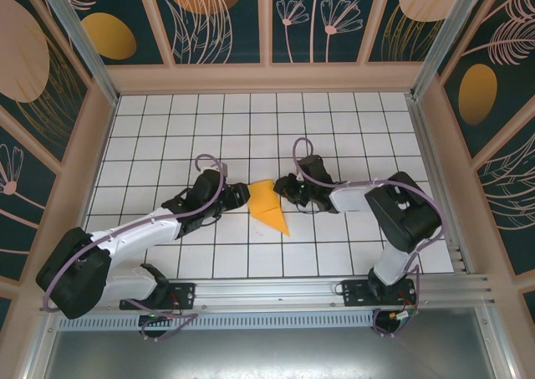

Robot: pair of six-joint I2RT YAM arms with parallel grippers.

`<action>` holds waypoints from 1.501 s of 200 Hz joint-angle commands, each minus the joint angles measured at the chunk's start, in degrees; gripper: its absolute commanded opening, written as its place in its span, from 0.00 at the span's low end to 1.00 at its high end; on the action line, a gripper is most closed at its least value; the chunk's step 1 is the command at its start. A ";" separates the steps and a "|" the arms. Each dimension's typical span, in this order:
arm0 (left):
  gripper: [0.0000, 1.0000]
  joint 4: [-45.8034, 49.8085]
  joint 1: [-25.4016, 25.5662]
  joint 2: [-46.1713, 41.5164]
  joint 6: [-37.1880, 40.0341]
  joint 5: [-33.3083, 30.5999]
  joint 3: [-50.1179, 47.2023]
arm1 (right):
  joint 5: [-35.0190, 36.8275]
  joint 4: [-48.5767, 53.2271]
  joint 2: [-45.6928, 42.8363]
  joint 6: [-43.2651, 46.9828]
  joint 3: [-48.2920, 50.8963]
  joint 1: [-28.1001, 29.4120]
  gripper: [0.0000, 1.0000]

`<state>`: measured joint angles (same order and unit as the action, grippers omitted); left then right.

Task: Fold a paper plane with a square sheet of paper (pick it up from the middle)
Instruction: Fold the wing for the fifth time at the center of the table.

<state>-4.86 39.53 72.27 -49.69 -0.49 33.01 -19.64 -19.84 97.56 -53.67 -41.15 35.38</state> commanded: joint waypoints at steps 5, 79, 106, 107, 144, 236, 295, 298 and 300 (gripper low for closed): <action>0.57 -5.39 -1.41 -1.37 -0.86 -0.59 -0.87 | 4.15 5.41 -8.17 4.72 -1.91 0.31 0.30; 0.63 -11.40 -3.98 0.35 -3.58 1.93 -2.96 | 0.30 9.39 -21.86 9.61 5.72 2.57 0.19; 0.63 -12.08 -4.19 1.97 -4.62 3.43 -3.03 | -0.80 10.00 -20.70 11.15 6.11 6.27 0.14; 0.63 -12.18 -4.19 2.03 -4.62 3.54 -3.04 | -0.82 10.09 -20.55 11.27 6.05 6.37 0.13; 0.63 -11.64 -4.27 2.88 -5.33 3.90 -3.21 | -1.59 11.26 -15.93 13.65 2.98 9.35 0.11; 0.65 -11.82 -4.25 5.31 -5.80 6.15 -2.40 | -0.42 11.77 -7.54 14.05 1.37 6.63 0.12; 0.66 -12.01 -4.22 8.84 -5.15 8.81 -0.23 | -2.78 7.24 -5.10 13.02 5.72 3.96 0.13; 0.66 -12.03 -4.27 9.05 -5.15 8.93 -0.15 | -2.91 6.92 -5.08 12.84 5.95 3.87 0.13; 0.66 -12.02 -4.28 9.14 -5.15 8.97 -0.08 | -3.03 6.70 -4.98 12.74 6.04 3.84 0.13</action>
<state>-15.27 35.62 79.92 -54.76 6.52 30.98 -20.91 -10.26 91.55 -40.60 -37.54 39.90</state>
